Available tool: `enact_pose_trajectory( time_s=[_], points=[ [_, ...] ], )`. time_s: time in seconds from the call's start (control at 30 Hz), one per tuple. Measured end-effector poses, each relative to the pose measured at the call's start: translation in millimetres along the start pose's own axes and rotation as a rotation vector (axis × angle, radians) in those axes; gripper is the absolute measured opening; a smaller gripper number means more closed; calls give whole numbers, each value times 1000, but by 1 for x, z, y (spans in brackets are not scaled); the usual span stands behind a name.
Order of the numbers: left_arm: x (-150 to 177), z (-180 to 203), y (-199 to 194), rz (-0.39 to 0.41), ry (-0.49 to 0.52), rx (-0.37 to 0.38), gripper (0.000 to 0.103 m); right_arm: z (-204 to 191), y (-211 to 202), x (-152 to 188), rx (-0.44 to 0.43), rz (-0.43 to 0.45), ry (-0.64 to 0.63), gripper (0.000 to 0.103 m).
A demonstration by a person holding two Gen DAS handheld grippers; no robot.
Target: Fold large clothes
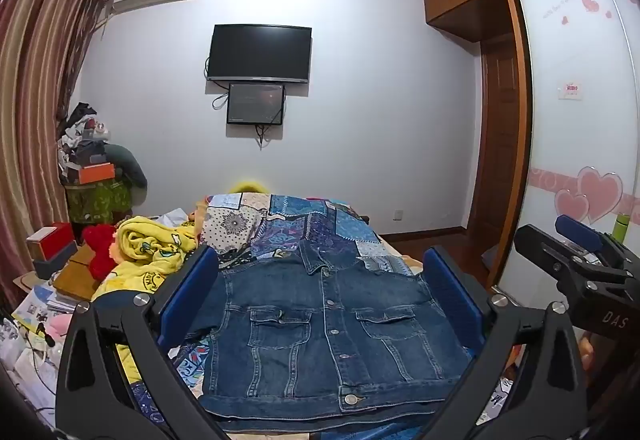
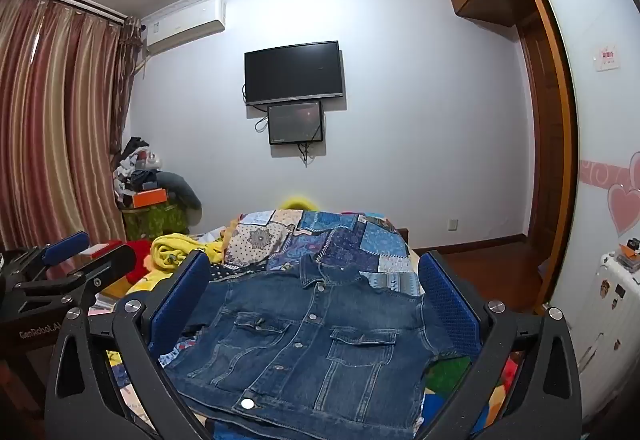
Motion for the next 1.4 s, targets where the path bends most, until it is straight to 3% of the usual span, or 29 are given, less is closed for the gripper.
enact_pose_trajectory(
  time_s=[0.17,1.4],
  points=[
    [-3,0,8,-41,7,-9,103,0,0,0,0,-10,1,103],
    [3,-1,12,-41,9,-34,103,1,8,3,-4,-22,14,103]
  ],
)
Point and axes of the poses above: each gripper's, at about its wrist camera, not at the fingertips, and y roughly the way its jaws point, z to its right, x to its underside, the point moved 7 cm from there along y, roughly the way its jaws point, and after that the axes turned 15 degrees about -z, right-handed, at the moved point
